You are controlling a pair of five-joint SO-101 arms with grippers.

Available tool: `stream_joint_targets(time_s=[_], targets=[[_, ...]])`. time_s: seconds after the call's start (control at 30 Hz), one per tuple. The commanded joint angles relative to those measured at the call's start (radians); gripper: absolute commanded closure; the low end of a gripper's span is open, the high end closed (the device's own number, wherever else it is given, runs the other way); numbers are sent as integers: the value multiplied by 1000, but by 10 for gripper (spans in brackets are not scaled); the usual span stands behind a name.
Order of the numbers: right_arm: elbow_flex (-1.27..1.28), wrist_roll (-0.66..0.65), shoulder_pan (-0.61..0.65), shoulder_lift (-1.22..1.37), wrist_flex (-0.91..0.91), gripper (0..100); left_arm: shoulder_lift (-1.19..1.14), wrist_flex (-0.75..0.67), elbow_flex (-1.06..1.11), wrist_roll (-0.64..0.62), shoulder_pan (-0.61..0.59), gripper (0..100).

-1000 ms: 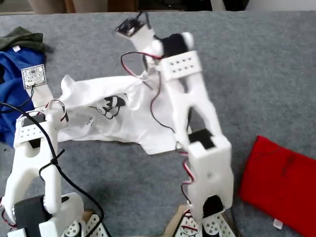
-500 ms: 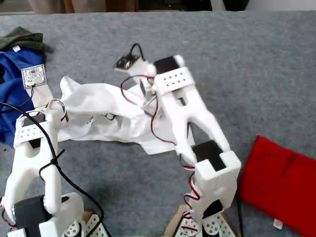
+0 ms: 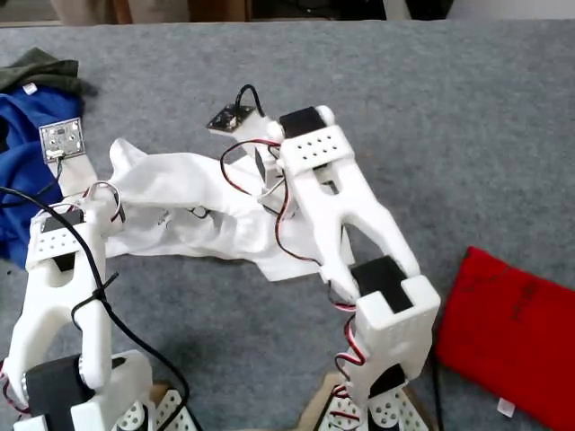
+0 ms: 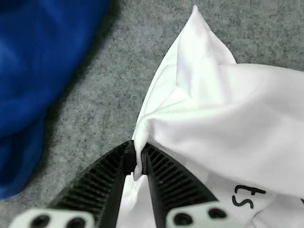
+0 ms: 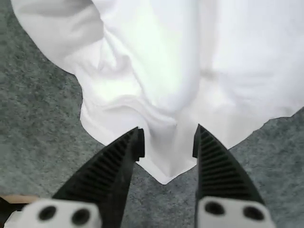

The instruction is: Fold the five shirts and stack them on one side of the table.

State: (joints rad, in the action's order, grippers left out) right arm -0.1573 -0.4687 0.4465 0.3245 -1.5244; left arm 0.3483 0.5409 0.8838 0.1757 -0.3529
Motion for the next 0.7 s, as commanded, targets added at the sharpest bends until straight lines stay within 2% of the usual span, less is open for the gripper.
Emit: stream_joint_targets(time_s=[0.0,0.23,0.4,0.53,0.67], targets=[[-51,-6,15,-56,-9,821,21,-17,-3,3,9,982],[-120,-5,21,-61,-66,821,21,-17,-3,3,9,982],[-208,37,73,-56,-121,821,21,-17,-3,3,9,982],[-182,60,128,-54,-123,821,21,-15,-3,3,9,982],[-140,58,117,-54,-91,819,21,-15,-3,3,8,982]])
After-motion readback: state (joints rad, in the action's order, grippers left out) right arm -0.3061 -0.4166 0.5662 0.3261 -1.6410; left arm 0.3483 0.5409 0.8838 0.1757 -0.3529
